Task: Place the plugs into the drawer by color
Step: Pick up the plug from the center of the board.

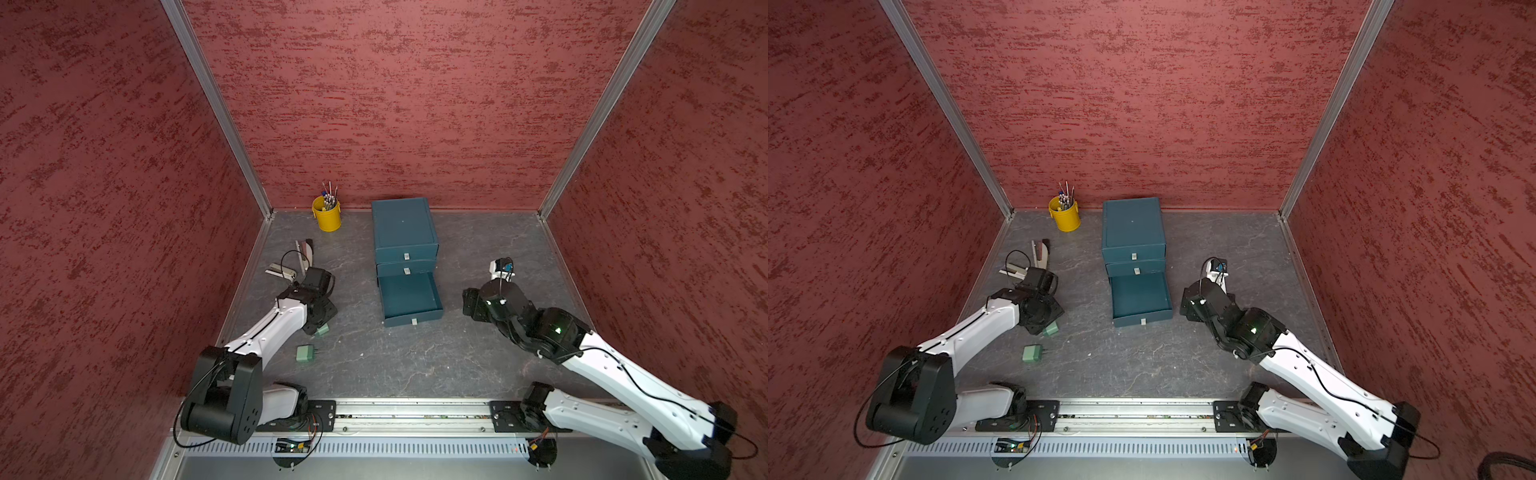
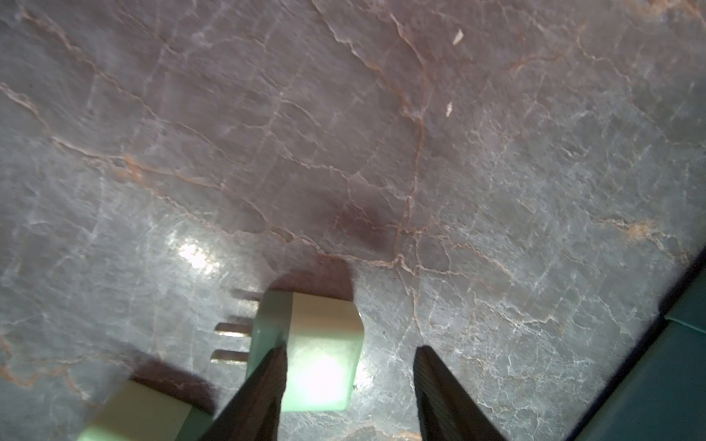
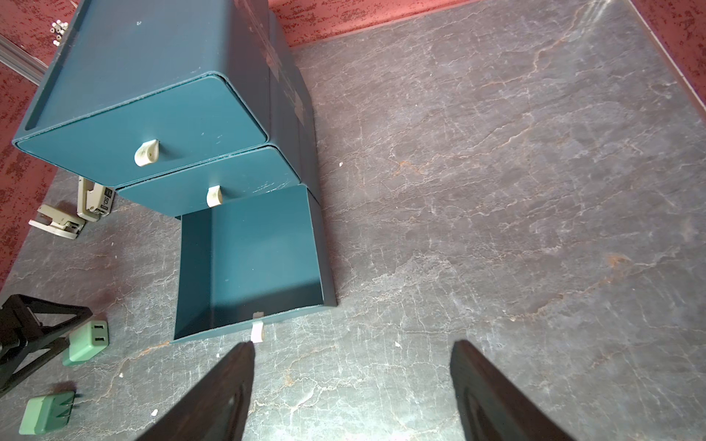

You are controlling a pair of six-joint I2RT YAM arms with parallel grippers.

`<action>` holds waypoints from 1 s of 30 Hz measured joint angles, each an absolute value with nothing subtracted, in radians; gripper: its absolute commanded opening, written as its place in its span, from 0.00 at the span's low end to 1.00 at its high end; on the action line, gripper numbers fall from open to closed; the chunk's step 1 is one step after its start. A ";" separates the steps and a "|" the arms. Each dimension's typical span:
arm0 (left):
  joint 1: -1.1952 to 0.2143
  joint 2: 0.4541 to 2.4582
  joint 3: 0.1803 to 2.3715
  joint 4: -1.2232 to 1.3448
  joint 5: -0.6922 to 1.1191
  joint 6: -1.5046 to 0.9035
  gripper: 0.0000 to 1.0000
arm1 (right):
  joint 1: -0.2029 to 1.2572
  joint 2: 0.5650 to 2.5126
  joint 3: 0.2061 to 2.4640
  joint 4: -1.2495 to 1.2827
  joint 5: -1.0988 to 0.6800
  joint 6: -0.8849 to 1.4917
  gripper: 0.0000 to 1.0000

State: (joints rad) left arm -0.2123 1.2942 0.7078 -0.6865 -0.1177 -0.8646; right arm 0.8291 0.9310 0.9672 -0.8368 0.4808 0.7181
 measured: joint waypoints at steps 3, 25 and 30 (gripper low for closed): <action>-0.224 1.298 0.708 -0.683 -0.133 -0.867 0.61 | 0.829 0.931 0.967 -0.837 0.479 0.718 0.84; -0.255 1.381 0.707 -0.722 -0.207 -0.821 0.55 | 0.829 0.932 0.967 -0.838 0.479 0.729 0.83; -0.273 1.387 0.707 -0.705 -0.212 -0.823 0.33 | 0.829 0.920 0.967 -0.839 0.479 0.733 0.82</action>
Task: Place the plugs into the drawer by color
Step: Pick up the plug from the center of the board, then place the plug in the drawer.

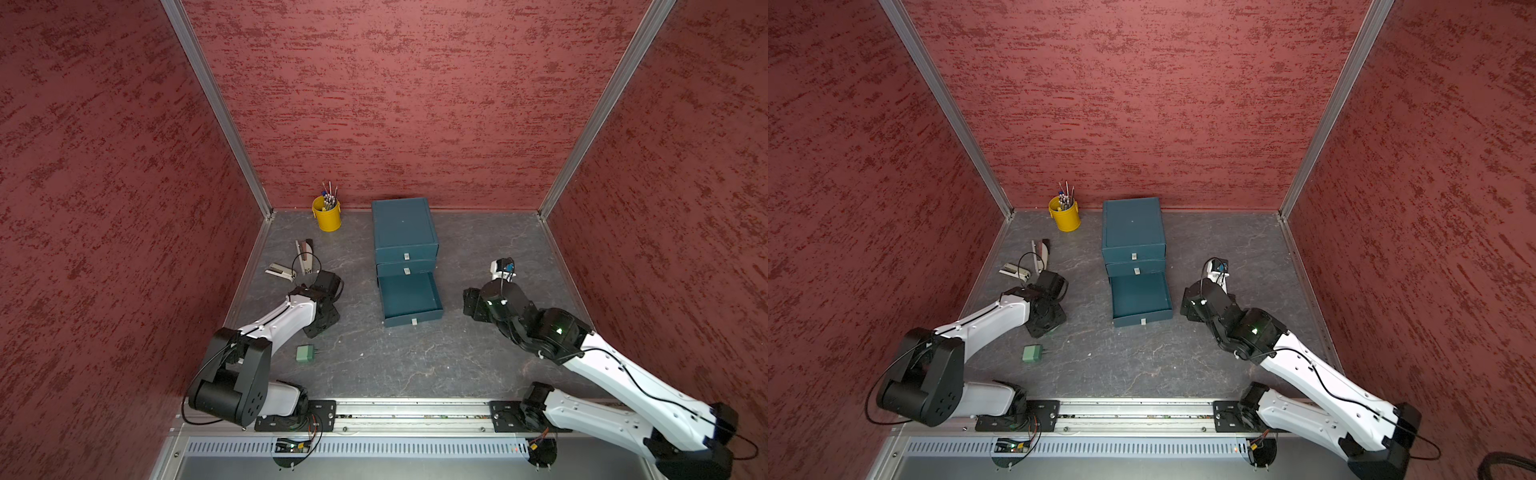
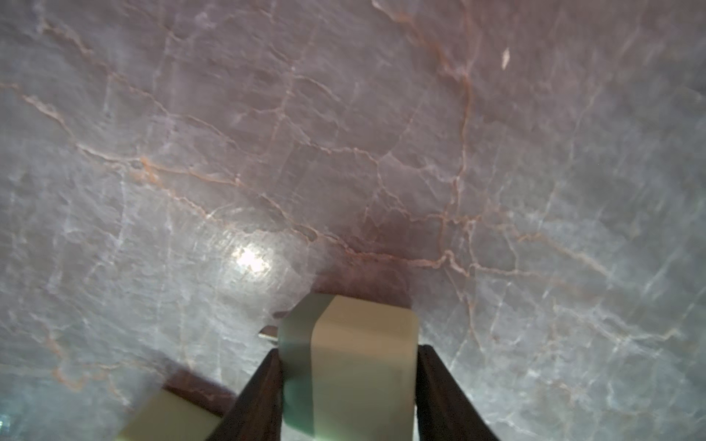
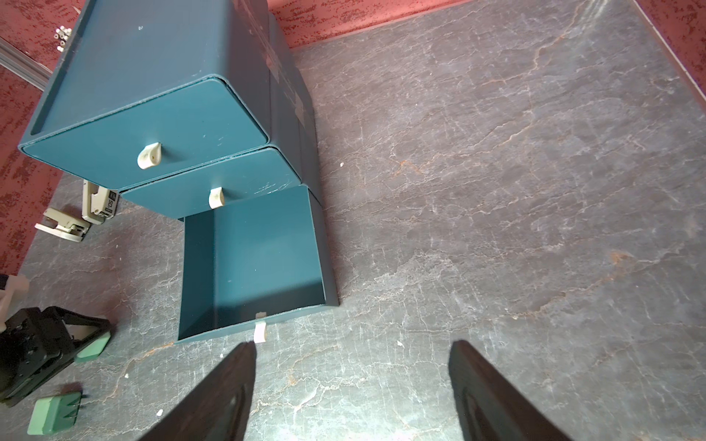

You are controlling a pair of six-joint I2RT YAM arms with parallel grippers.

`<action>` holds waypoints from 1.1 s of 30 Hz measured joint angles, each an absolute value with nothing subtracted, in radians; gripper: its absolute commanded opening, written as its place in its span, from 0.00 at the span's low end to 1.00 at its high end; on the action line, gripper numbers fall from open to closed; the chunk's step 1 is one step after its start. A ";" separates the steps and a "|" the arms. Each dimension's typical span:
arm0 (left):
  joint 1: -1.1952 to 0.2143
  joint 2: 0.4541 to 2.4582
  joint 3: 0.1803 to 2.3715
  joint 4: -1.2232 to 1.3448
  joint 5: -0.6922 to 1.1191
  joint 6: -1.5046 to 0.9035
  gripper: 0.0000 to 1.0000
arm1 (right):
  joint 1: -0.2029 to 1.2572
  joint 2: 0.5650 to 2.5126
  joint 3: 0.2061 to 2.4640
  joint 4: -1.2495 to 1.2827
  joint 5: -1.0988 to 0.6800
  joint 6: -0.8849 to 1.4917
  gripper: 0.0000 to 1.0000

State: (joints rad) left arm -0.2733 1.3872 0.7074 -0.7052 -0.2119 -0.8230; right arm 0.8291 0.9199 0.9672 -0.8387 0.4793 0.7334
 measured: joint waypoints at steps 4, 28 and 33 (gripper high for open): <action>-0.287 1.381 0.708 -0.709 -0.212 -0.823 0.18 | 0.829 0.918 0.967 -0.838 0.479 0.736 0.82; -0.756 1.691 1.482 -0.780 -0.244 -0.630 0.06 | 0.820 0.869 0.958 -0.859 0.490 0.782 0.82; -0.816 1.782 1.491 -0.747 -0.264 -0.619 0.04 | 0.776 0.850 0.920 -0.852 0.446 0.788 0.82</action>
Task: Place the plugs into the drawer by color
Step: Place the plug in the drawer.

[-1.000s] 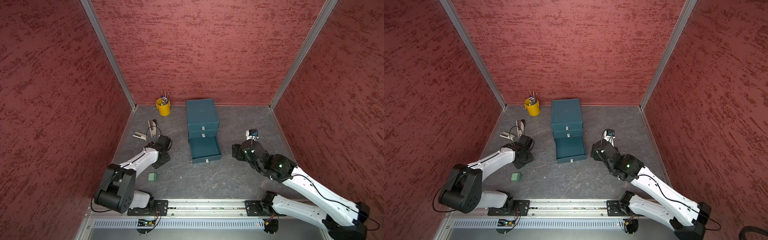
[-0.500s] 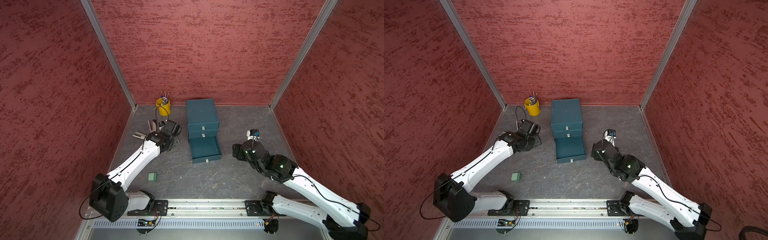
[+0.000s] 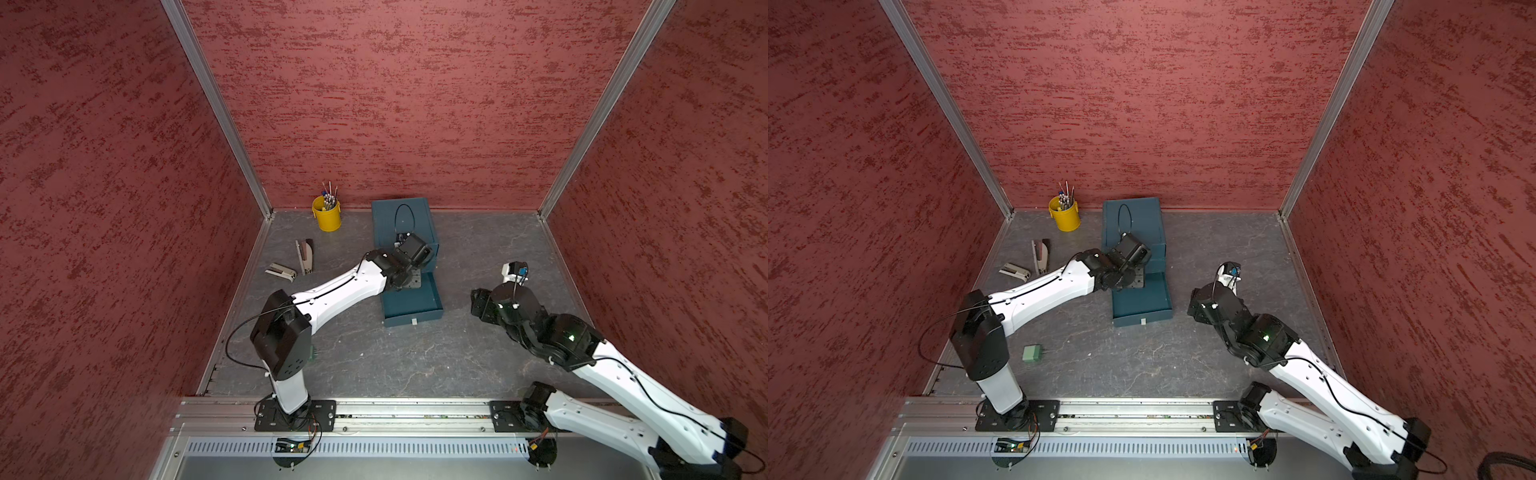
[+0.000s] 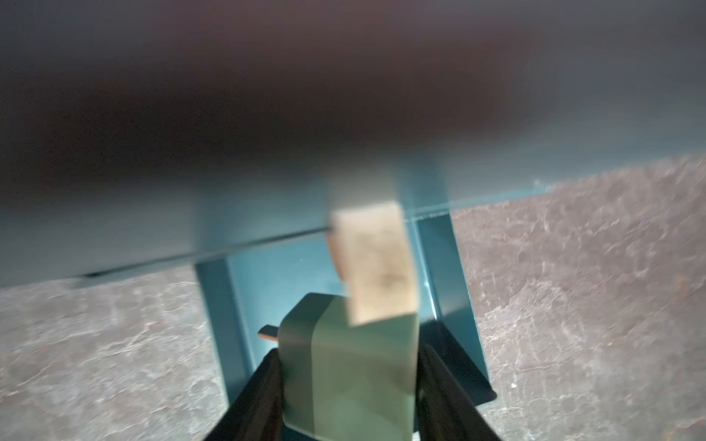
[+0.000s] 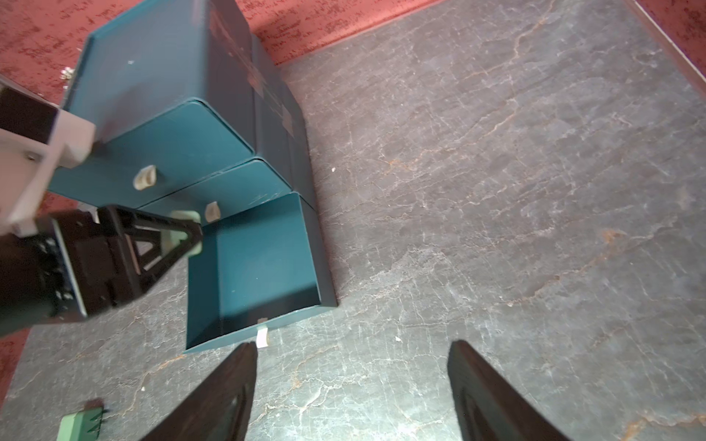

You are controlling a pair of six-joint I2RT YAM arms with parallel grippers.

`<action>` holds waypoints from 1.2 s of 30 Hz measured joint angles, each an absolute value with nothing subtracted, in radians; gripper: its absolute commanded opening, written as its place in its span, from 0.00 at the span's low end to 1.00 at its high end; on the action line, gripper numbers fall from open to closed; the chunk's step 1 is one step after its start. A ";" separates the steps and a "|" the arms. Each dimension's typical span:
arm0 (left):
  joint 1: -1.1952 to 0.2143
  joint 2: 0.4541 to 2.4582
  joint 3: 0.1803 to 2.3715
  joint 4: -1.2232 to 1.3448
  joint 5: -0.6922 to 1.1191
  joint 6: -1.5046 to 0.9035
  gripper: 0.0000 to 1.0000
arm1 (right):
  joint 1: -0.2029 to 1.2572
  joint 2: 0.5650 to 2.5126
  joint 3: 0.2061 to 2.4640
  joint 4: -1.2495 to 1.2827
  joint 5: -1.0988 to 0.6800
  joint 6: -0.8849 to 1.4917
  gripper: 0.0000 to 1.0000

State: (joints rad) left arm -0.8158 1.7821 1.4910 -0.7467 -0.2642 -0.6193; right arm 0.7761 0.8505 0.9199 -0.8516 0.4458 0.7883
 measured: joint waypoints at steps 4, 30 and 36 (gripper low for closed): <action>-0.823 1.808 1.498 -0.691 -0.272 -0.616 0.04 | 0.722 0.852 0.880 -0.830 0.377 0.793 0.82; -0.882 1.818 1.485 -0.641 -0.301 -0.596 0.72 | 0.692 0.867 0.869 -0.774 0.265 0.797 0.81; -0.904 1.770 1.503 -0.746 -0.316 -0.587 0.74 | 0.692 0.860 0.869 -0.774 0.263 0.795 0.81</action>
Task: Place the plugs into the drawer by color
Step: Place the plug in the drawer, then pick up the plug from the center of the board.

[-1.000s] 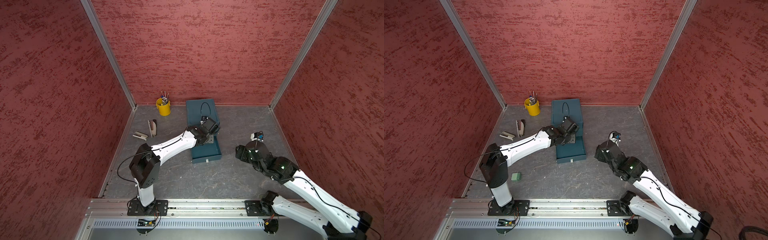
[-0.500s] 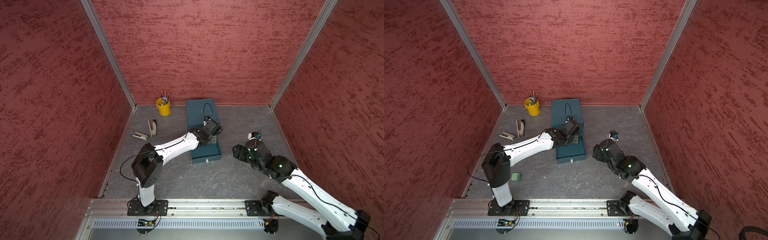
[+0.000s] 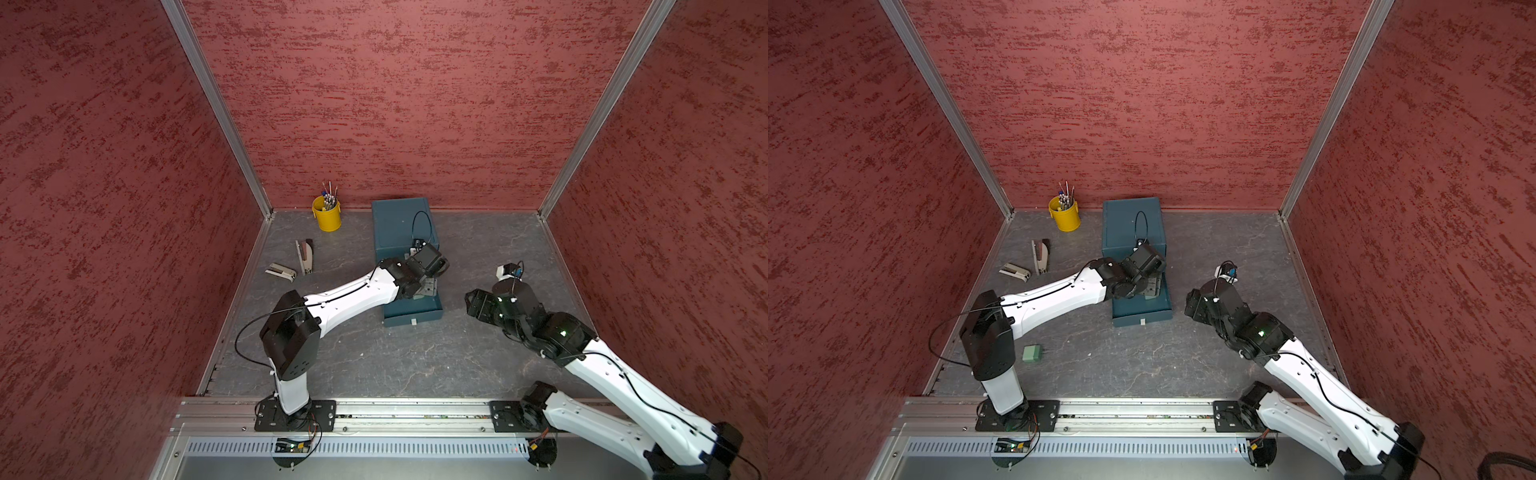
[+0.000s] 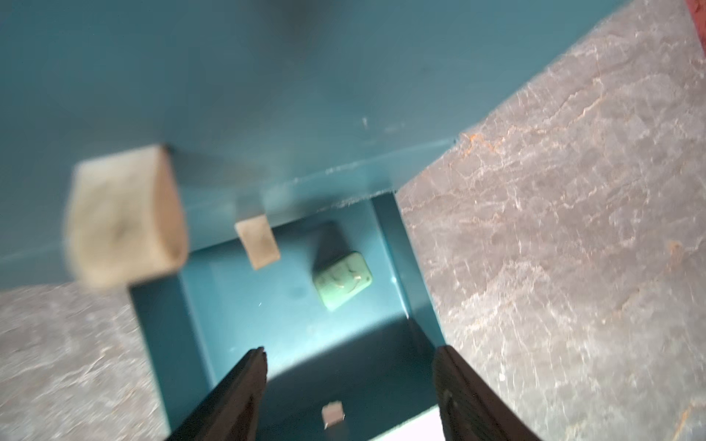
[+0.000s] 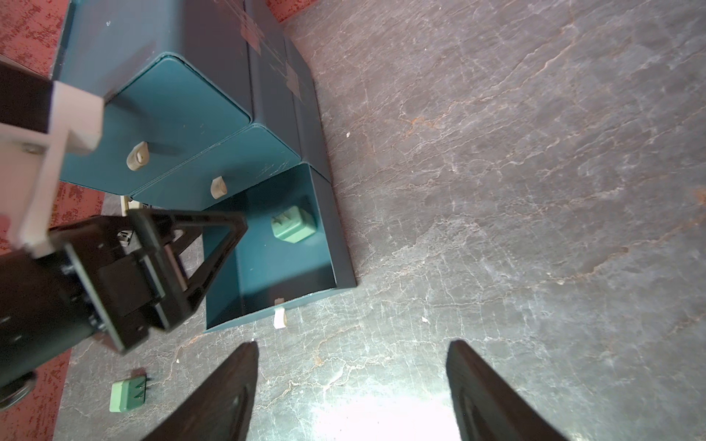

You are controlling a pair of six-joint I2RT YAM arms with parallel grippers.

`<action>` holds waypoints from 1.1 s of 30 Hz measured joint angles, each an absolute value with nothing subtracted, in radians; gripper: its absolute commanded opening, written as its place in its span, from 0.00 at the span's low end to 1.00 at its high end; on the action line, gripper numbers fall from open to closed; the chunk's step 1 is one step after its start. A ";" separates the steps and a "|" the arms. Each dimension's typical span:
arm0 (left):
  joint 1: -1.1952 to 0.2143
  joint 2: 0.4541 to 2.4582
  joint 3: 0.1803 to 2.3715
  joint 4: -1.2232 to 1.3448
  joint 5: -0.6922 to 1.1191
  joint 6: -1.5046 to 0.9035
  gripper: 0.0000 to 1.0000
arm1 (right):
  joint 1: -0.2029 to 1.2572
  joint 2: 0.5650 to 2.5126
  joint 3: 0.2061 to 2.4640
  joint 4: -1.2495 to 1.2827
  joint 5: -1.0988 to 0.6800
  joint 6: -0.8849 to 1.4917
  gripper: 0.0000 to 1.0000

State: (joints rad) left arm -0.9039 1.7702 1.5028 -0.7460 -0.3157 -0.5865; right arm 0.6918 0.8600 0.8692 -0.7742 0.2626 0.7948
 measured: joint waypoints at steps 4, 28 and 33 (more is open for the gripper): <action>-0.909 1.596 1.440 -0.789 -0.379 -0.612 0.79 | 0.691 0.862 0.868 -0.772 0.250 0.783 0.82; -0.405 0.837 0.581 -1.018 -0.302 -1.016 0.88 | 0.557 1.697 1.804 -0.711 0.036 0.469 0.97; -0.307 0.853 0.516 -0.970 -0.258 -1.004 0.92 | 0.540 1.838 1.924 -0.778 0.003 0.447 0.97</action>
